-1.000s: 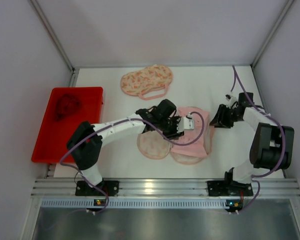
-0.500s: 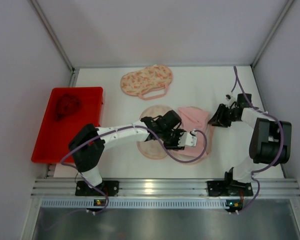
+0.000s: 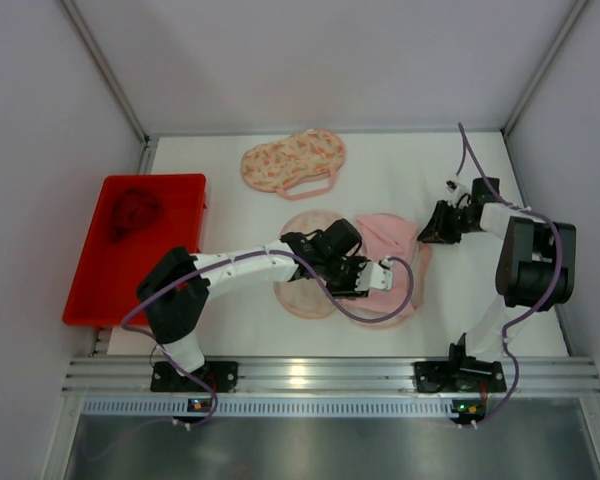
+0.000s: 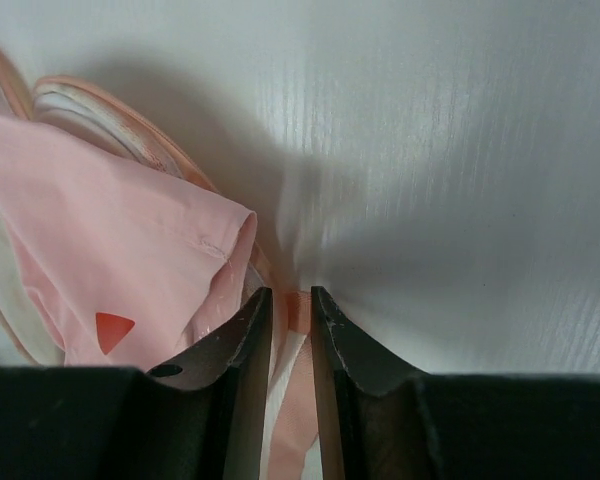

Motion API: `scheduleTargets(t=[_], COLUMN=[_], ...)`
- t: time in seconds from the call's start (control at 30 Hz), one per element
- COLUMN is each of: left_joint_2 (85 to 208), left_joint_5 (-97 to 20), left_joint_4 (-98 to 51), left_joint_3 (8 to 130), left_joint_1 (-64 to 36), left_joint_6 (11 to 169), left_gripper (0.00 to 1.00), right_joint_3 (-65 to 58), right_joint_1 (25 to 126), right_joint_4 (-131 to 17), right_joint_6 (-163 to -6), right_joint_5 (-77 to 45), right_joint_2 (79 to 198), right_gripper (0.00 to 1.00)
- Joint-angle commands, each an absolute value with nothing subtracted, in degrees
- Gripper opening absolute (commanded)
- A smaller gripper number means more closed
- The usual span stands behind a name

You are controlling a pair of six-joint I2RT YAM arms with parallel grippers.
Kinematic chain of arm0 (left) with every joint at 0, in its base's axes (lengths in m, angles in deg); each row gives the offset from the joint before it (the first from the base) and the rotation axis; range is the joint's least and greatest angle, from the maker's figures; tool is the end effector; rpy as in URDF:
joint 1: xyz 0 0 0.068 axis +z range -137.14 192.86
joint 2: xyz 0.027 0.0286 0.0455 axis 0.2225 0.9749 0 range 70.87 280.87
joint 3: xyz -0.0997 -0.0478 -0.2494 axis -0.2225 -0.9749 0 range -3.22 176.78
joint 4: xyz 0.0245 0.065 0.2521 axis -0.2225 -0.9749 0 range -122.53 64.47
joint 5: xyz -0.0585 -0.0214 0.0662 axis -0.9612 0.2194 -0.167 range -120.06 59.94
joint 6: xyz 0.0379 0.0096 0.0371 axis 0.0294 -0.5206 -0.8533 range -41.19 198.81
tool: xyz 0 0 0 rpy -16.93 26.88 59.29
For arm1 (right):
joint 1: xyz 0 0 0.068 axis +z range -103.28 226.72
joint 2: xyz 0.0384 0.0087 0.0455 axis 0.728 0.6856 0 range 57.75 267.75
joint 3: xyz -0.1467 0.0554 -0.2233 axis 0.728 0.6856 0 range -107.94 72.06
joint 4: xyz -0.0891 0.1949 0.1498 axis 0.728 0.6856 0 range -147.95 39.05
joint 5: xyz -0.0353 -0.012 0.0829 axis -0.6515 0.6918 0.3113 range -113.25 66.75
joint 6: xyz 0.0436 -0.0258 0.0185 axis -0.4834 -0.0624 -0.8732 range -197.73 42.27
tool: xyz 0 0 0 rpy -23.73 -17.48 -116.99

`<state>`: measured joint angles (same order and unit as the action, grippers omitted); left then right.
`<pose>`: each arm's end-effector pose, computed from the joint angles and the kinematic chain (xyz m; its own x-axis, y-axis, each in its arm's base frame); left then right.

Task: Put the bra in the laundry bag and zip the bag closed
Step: Adjust the bra in the laundry bag.

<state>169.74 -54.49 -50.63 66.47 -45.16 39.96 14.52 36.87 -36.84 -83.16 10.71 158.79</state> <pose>0.1814 -0.3182 0.2209 0.2297 0.7104 -0.6652 0.9708 -0.2158 0.1047 0.3325 -0.0376 0.1540 -0.8950 0.2350 -0.3792 -0.0095 0.8397 0.5429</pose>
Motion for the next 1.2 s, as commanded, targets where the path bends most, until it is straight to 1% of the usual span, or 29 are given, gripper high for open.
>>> scheduleTargets(t=[0.0,0.53,0.8,0.83,0.93,0.97,1.03,1.07,1.17], left_joint_2=[169.5,169.4,169.8,169.8,169.6,169.4,168.9,168.6,167.5], left_joint_5=[-55.2,-54.9,-55.2,-55.4,-55.9,-55.6,-54.3,-53.5,-50.2], left_joint_4=[-50.4,-50.4,-50.4,-50.5,-50.5,-50.4,-50.7,-50.7,-50.7], left_joint_3=[67.6,66.7,67.2,67.2,66.4,66.1,64.9,64.4,62.4], left_joint_1=[-44.8,-44.7,-44.7,-44.7,-44.8,-45.0,-45.9,-46.5,-48.9], left_joint_6=[40.3,39.6,38.6,38.6,37.2,36.7,34.7,34.0,31.9], left_gripper=[0.41,0.41,0.42,0.42,0.42,0.42,0.42,0.42,0.42], right_joint_3=[13.5,14.0,13.7,13.8,13.9,14.0,14.1,14.2,14.9], right_joint_1=[37.6,38.7,39.6,39.7,39.7,39.8,39.7,39.7,39.7], right_joint_4=[-37.4,-36.9,-37.6,-38.3,-39.2,-39.4,-39.8,-40.2,-41.0], right_joint_6=[-78.3,-78.3,-78.3,-78.3,-78.7,-79.0,-79.7,-79.9,-81.2], right_joint_5=[12.4,15.4,15.0,14.8,14.7,14.7,14.5,14.4,14.5], right_joint_2=[158.9,158.2,161.1,161.7,162.6,162.7,162.4,162.3,161.6], right_gripper=[0.23,0.25,0.31,0.3,0.22,0.15,0.08,0.0,0.0])
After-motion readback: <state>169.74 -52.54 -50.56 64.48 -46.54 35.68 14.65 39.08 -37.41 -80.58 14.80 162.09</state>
